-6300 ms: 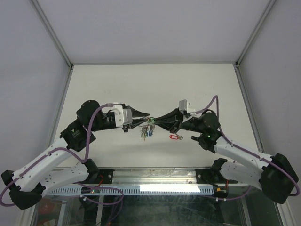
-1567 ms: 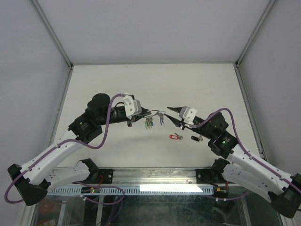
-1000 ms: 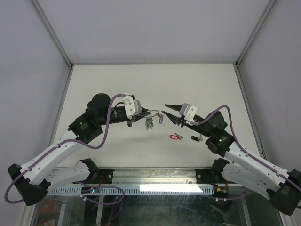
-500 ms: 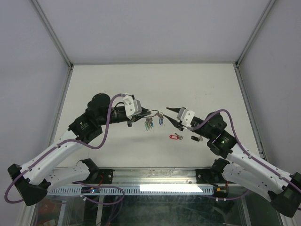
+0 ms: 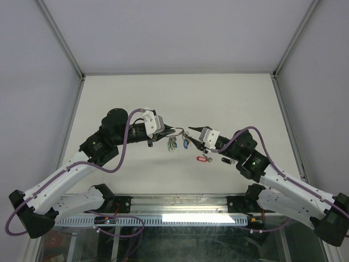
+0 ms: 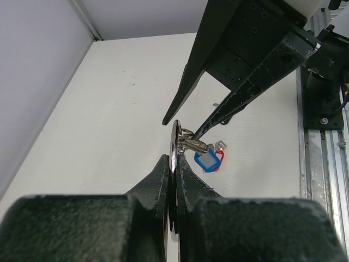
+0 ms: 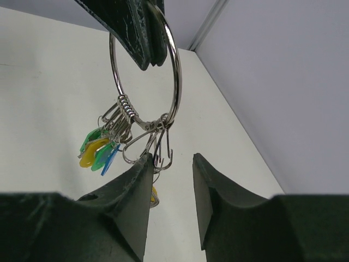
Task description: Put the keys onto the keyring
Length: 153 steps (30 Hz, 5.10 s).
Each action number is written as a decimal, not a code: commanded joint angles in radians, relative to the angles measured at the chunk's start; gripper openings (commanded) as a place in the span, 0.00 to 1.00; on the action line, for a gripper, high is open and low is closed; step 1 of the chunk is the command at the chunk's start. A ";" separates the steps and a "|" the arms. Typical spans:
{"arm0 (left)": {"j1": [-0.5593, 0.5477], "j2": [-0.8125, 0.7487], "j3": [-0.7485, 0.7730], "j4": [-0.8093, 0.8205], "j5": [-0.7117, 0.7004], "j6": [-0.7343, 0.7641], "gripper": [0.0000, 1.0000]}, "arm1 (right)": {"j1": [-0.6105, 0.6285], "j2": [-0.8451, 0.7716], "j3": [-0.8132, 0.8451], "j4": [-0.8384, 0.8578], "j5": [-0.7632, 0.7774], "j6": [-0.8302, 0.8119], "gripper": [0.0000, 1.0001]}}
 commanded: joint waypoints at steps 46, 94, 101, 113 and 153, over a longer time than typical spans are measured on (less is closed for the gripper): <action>0.008 0.081 0.122 -0.063 0.021 0.010 0.00 | 0.033 0.099 -0.057 0.251 0.043 0.010 0.22; -0.098 0.162 0.163 0.025 0.043 -0.087 0.63 | 0.085 -0.046 0.259 -0.448 0.120 -0.771 0.00; -0.140 0.124 0.096 0.053 -0.066 -0.099 0.61 | 0.085 0.010 0.402 -0.649 0.086 -0.476 0.00; -0.154 -0.035 -0.136 0.263 -0.321 -0.176 0.58 | 0.086 0.327 0.825 -1.287 0.226 0.247 0.00; -0.405 0.257 -0.187 0.554 -0.587 0.139 0.65 | -0.092 0.567 1.007 -1.541 -0.101 0.490 0.00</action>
